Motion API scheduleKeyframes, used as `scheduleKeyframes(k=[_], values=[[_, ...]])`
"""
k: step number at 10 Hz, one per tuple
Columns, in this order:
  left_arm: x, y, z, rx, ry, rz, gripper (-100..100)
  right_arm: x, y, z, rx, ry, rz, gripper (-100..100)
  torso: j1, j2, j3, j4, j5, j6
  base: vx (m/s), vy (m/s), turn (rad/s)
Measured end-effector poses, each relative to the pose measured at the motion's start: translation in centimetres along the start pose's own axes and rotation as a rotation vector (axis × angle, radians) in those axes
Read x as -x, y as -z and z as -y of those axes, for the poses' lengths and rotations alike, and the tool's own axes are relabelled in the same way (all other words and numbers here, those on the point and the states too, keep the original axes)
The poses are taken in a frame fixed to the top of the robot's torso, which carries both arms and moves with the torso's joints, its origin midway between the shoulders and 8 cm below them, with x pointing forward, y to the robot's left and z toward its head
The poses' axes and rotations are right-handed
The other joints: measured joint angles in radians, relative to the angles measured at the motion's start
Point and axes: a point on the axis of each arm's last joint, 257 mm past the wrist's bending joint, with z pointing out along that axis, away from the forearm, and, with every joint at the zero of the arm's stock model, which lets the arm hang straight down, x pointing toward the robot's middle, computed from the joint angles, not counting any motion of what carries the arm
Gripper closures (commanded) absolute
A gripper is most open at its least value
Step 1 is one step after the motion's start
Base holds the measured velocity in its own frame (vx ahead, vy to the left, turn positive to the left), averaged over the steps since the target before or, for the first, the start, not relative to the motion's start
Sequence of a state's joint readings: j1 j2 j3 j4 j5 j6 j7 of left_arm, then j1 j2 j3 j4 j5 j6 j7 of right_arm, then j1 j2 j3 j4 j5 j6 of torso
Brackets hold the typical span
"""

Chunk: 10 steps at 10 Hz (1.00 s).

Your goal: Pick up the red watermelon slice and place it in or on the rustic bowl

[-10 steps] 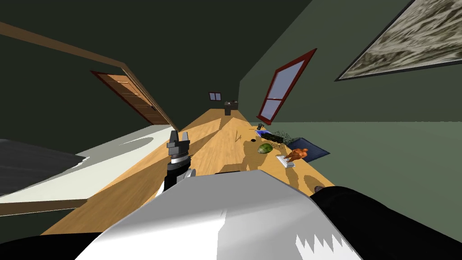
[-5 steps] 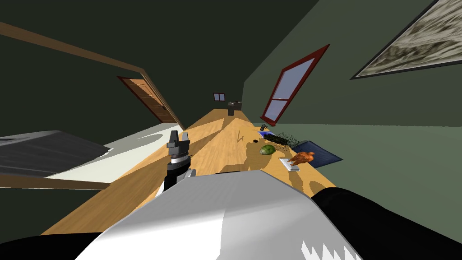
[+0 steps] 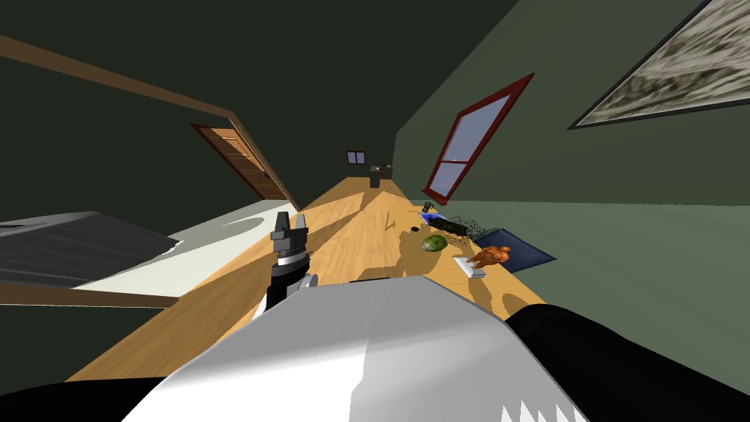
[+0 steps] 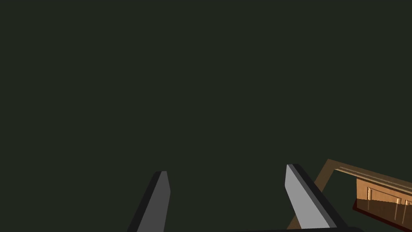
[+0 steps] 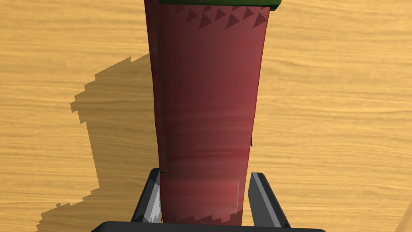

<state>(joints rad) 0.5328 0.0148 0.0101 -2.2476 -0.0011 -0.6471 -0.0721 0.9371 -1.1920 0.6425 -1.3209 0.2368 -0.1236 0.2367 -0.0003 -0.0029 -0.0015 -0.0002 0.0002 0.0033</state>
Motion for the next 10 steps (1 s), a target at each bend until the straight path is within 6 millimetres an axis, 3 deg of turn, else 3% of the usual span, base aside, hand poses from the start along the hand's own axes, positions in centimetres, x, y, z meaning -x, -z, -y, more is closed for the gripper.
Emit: scheduleKeyframes(k=[1, 2, 5, 8, 10], values=[[0.0, 0.0, 0.0, 0.000, 0.000, 0.000, 0, 0.0, 0.0, 0.0, 0.000, 0.000, 0.000, 100, 0.000, 0.000, 0.000, 0.000, 0.000, 0.000, 0.022, -0.009, -0.186], [0.0, 0.0, 0.0, 0.000, 0.000, 0.000, 0, 0.6, -0.2, 0.3, 0.004, 0.021, 0.006, 100, -0.002, 0.000, 0.000, 0.000, -0.001, 0.001, 0.062, 0.019, -0.573], [0.0, 0.0, 0.0, 0.000, 0.000, 0.000, 0, 2.6, -0.7, 2.5, 0.012, 0.099, 0.008, 100, -0.005, -0.006, -0.001, 0.003, -0.005, -0.005, 0.048, 0.055, -0.104], [0.0, 0.0, 0.0, 0.000, 0.000, 0.000, 0, 5.2, -0.4, 4.9, 0.015, 0.173, 0.016, 100, -0.005, -0.007, -0.002, 0.002, -0.004, -0.003, 0.064, 0.060, -0.251], [0.0, 0.0, 0.0, 0.000, 0.000, 0.000, 0, 6.6, -0.4, 5.4, 0.024, 0.194, 0.026, 100, -0.007, -0.006, -0.002, 0.003, -0.003, -0.007, 0.028, 0.027, -0.089]])
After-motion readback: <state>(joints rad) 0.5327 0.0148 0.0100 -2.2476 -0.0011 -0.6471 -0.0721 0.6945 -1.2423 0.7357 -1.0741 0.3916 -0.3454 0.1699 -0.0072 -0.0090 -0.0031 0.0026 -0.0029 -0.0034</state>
